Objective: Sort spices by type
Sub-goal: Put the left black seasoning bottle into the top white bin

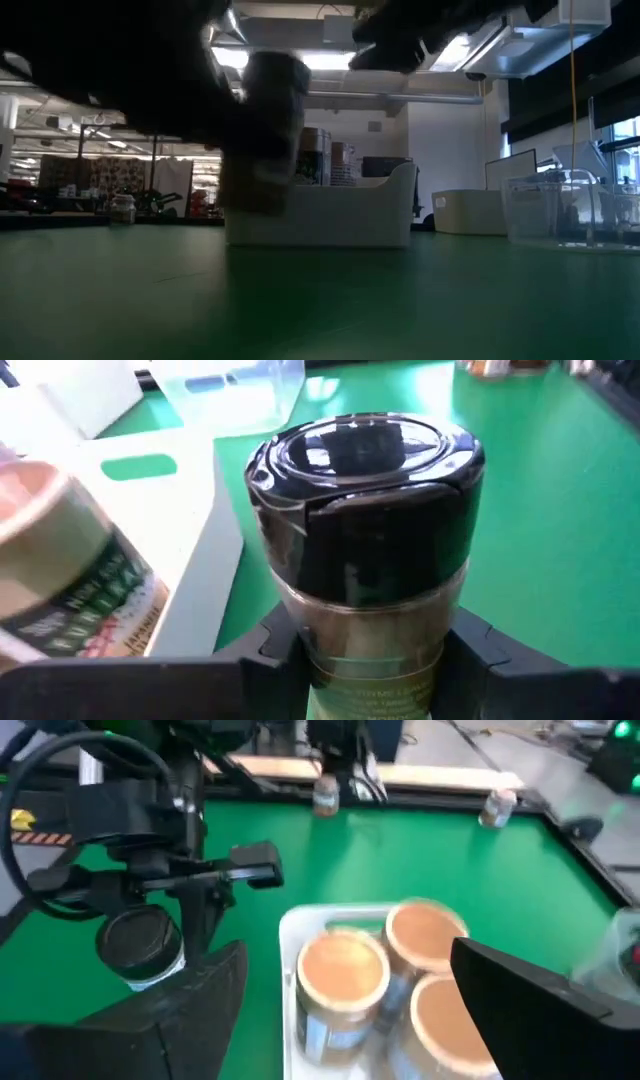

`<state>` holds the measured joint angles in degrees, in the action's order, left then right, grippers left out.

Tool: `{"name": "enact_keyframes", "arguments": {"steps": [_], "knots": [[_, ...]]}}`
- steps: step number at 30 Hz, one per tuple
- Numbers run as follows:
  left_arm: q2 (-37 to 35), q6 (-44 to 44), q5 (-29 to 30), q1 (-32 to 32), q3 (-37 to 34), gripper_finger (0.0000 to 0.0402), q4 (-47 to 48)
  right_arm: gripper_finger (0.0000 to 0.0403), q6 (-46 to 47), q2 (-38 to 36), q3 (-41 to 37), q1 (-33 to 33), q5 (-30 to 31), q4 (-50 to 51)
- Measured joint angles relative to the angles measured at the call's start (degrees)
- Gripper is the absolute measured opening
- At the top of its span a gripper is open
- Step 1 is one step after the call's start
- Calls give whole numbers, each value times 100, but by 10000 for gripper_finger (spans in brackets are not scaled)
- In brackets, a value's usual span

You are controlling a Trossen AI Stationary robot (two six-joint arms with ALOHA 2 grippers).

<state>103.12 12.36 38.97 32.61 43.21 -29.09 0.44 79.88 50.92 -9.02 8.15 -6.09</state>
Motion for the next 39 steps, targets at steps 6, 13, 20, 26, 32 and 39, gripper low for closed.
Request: {"name": "enact_keyframes", "arguments": {"steps": [6,13,20,26,32,39], "knots": [[547,-368,-26,-121,-25,124,-584,348,537,93,-519,-291,-102,-845],[601,-164,-39,-203,-21,155,-664,348,708,216,-560,-633,-381,-945],[584,-47,-37,-202,75,232,-660,348,986,214,-560,-800,-388,-991],[458,-101,-20,-185,73,277,-569,348,984,214,-560,-789,-272,-895],[226,-51,-23,-131,64,280,-29,348,963,445,-546,-789,-267,-1286],[-695,252,-23,139,70,280,1191,348,938,1007,-315,-789,-199,-1569]]}}
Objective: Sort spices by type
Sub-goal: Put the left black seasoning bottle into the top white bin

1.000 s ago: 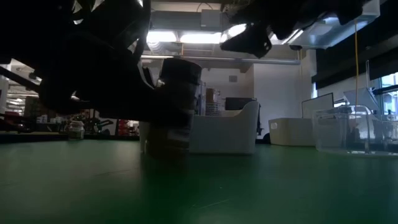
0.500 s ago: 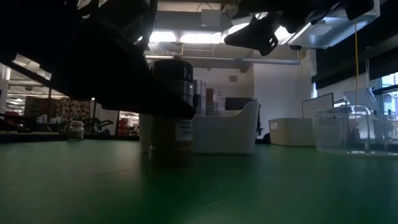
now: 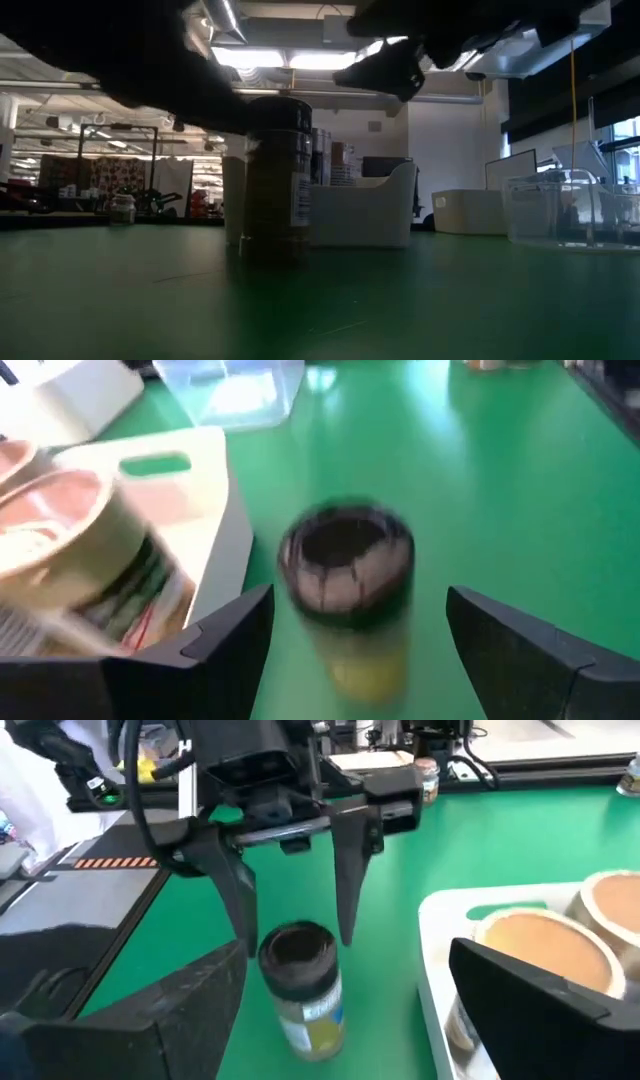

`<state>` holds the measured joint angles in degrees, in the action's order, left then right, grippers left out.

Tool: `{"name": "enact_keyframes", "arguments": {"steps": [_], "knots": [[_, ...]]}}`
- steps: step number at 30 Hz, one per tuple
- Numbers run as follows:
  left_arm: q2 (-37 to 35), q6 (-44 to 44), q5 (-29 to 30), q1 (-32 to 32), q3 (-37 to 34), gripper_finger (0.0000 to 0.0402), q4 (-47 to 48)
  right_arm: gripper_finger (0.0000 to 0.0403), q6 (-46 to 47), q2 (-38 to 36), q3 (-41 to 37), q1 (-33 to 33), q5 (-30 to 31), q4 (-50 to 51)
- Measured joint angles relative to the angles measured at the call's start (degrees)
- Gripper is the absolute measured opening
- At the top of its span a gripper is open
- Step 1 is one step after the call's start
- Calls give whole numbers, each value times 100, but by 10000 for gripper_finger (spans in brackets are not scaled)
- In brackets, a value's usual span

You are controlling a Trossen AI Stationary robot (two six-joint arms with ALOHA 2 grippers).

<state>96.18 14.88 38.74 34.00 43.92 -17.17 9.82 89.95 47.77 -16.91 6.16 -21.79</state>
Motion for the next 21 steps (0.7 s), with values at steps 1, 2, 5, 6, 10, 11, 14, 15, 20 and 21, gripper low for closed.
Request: {"name": "enact_keyframes", "arguments": {"steps": [1,2,5,6,10,11,14,15,20,21], "knots": [[-143,118,-1,58,-6,280,304,348,-8,88,56,0,28,-54],[-268,245,-8,111,-7,280,545,348,-19,171,91,0,30,-98],[-523,731,-12,335,-2,280,1333,348,-21,489,249,0,70,-239],[-533,881,-12,392,-4,280,1448,348,-22,573,284,0,121,-249],[-435,1436,58,593,-237,280,1391,348,-87,1037,471,0,179,-519],[-383,1604,110,621,-315,280,1308,348,-111,1138,503,0,160,-537],[-175,2042,334,694,-551,280,1123,348,-162,1392,659,0,82,-725],[-101,2140,372,705,-610,280,992,348,-224,1455,707,0,82,-702],[158,2482,430,746,-674,280,1070,348,-302,1727,876,0,-106,-784],[182,2496,450,752,-678,280,1028,348,-302,1768,894,0,-171,-869]]}}
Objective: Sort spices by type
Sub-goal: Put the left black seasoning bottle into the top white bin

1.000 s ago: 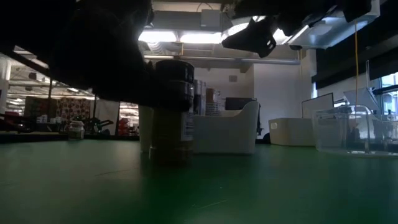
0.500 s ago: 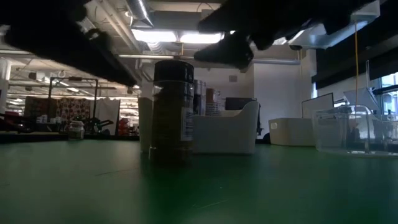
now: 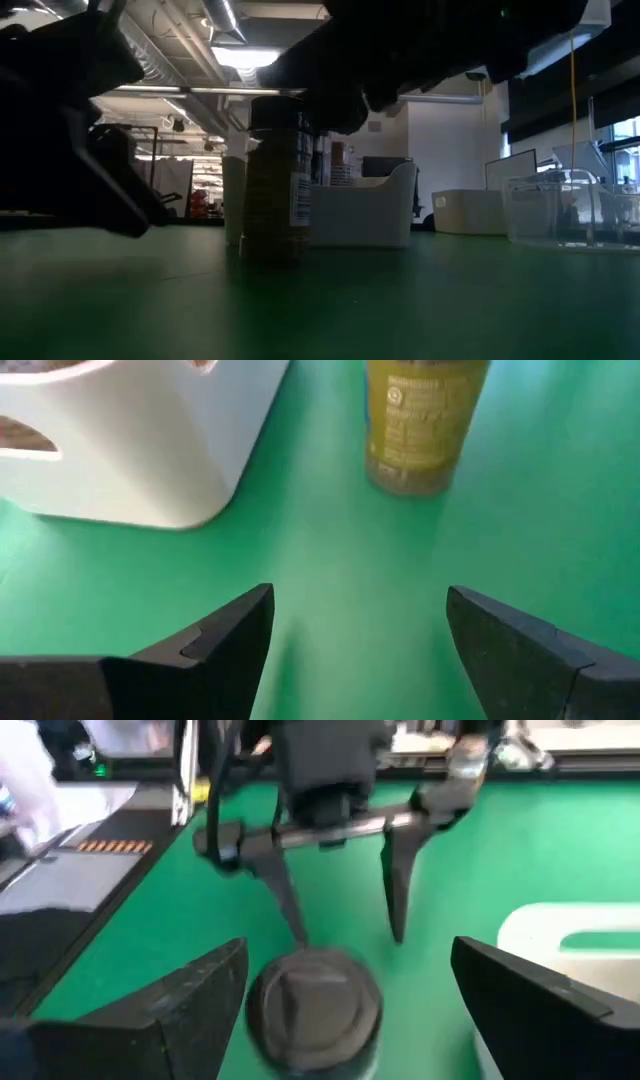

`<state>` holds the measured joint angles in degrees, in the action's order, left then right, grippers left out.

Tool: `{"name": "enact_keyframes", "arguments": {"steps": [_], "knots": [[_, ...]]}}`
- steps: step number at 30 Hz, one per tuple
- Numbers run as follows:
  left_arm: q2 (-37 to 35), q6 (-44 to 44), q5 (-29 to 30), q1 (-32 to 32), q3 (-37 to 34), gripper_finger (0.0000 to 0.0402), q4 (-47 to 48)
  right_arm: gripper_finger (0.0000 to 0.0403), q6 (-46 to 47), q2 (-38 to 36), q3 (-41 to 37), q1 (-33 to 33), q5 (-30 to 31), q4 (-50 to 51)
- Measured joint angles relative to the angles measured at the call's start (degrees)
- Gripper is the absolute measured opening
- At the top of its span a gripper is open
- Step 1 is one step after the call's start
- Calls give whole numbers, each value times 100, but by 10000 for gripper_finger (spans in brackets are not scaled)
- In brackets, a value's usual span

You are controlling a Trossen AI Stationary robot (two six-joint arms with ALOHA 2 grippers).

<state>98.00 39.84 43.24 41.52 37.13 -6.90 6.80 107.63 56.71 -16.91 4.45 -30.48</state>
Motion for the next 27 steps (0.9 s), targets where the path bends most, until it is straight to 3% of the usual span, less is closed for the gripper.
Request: {"name": "enact_keyframes", "arguments": {"steps": [17,20,25,27], "knots": [[28,52,49,2,8,280,-152,340,-28,480,-13,-44,-3,-358],[28,69,53,2,10,280,-177,308,-30,547,-13,-44,-52,-602],[30,115,57,12,10,280,-194,212,-85,502,-13,-70,-5,-486],[30,169,57,13,10,280,-192,206,-202,338,-15,-149,56,-359]]}}
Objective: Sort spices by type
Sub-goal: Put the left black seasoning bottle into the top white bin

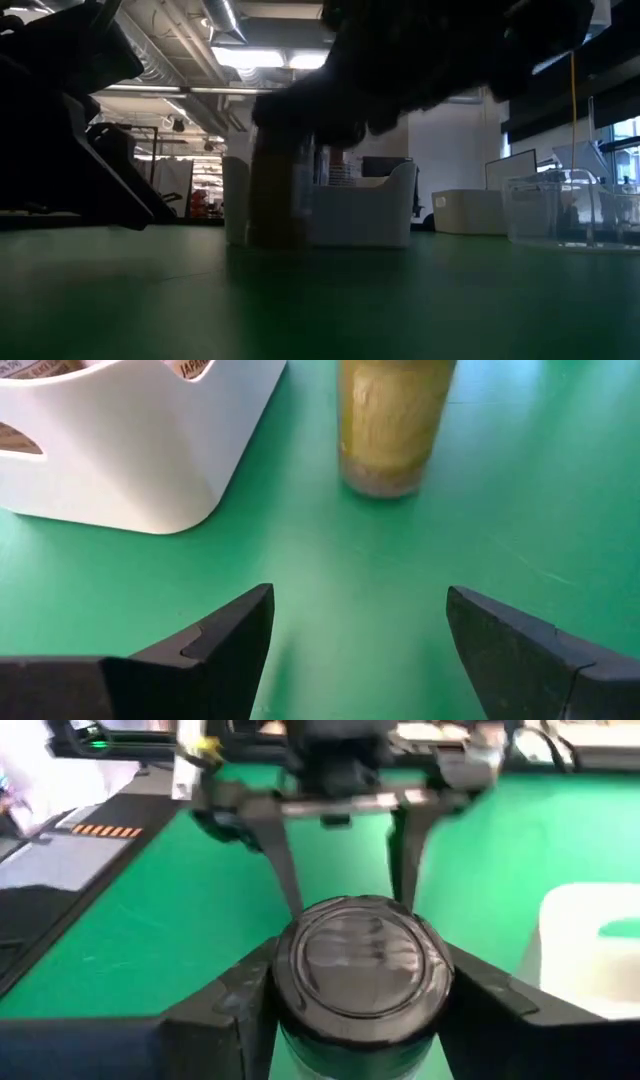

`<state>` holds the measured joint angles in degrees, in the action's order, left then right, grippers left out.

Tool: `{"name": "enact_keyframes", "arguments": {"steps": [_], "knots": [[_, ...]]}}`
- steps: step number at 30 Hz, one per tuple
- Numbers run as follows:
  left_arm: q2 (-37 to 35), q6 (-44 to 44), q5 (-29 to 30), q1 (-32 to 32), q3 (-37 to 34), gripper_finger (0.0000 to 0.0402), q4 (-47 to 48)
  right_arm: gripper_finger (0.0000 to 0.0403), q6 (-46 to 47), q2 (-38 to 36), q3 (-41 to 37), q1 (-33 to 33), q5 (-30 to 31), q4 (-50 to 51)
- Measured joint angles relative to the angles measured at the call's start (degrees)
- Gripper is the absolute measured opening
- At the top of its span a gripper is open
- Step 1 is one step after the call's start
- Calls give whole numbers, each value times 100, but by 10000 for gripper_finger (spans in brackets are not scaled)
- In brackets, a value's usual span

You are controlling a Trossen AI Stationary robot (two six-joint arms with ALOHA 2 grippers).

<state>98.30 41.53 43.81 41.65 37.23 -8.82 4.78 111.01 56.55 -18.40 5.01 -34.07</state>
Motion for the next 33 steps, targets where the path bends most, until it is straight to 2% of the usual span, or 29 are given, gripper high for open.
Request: {"name": "enact_keyframes", "arguments": {"steps": [6,12,18,24,33], "knots": [[0,27,4,0,0,280,21,206,-324,-1087,2,-373,482,1094],[0,60,4,0,0,280,25,206,-348,-2375,2,-712,1856,2636],[0,132,2,0,0,280,46,206,56,-3377,2,-1029,3149,3988],[1,171,2,0,0,280,74,206,1006,-4055,2,-1175,4342,5676],[2,199,2,0,0,280,71,206,3428,-4519,2,-1160,5444,8521]]}}
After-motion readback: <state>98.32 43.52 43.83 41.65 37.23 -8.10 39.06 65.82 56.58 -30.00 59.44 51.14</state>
